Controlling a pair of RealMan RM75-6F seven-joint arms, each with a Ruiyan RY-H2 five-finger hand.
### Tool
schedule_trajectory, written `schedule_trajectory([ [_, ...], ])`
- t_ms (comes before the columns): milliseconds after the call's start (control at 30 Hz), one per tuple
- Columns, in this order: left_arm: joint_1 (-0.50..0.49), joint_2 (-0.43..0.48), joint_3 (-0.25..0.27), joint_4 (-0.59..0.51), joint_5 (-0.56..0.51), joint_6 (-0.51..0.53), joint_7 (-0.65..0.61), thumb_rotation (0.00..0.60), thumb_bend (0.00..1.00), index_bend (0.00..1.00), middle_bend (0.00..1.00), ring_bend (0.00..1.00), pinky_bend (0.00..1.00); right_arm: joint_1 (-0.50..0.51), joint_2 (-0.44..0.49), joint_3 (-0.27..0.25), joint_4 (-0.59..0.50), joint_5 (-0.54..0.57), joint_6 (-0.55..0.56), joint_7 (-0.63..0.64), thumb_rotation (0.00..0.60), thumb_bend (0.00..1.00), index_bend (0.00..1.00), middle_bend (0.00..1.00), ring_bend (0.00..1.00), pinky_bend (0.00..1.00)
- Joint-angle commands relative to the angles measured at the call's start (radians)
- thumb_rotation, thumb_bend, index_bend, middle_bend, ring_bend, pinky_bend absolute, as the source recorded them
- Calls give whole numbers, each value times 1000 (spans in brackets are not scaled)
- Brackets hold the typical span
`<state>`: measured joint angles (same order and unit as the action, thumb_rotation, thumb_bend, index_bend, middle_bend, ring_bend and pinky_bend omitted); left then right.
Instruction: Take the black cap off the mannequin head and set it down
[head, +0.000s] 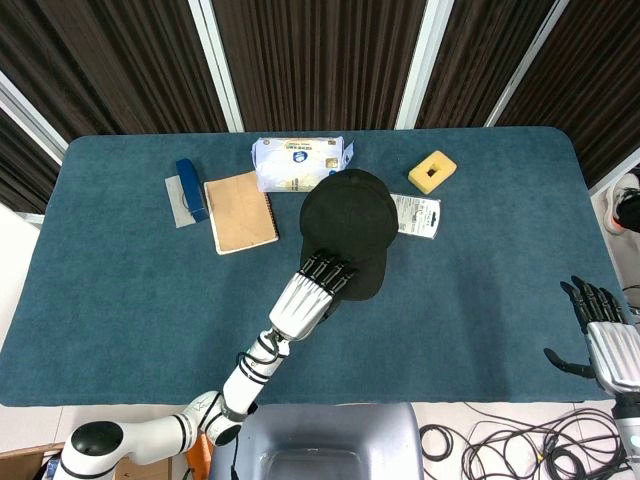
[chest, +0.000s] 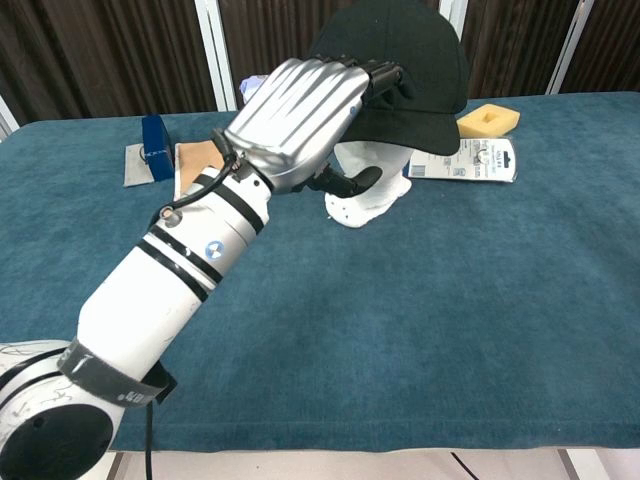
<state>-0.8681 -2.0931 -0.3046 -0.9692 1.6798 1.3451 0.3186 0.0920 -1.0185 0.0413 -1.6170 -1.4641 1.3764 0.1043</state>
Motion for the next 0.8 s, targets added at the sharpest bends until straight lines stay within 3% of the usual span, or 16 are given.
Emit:
schedule_trajectory([
  [33, -4, 4, 3, -7, -4, 7, 5, 600, 312, 313, 338, 274, 264, 0, 0, 0, 1, 2, -1, -2, 600, 130, 0, 0, 0, 0],
  [533, -43, -25, 23, 91, 1, 57, 63, 600, 357, 448, 482, 410, 294, 1, 9, -11, -4, -9, -10, -1, 600, 130, 0, 0, 0, 1],
  [800, -82, -64, 27, 227, 22, 124, 51, 600, 357, 530, 549, 467, 324, 2, 17, -18, -9, -14, -18, 4, 600, 130, 0, 0, 0, 6],
])
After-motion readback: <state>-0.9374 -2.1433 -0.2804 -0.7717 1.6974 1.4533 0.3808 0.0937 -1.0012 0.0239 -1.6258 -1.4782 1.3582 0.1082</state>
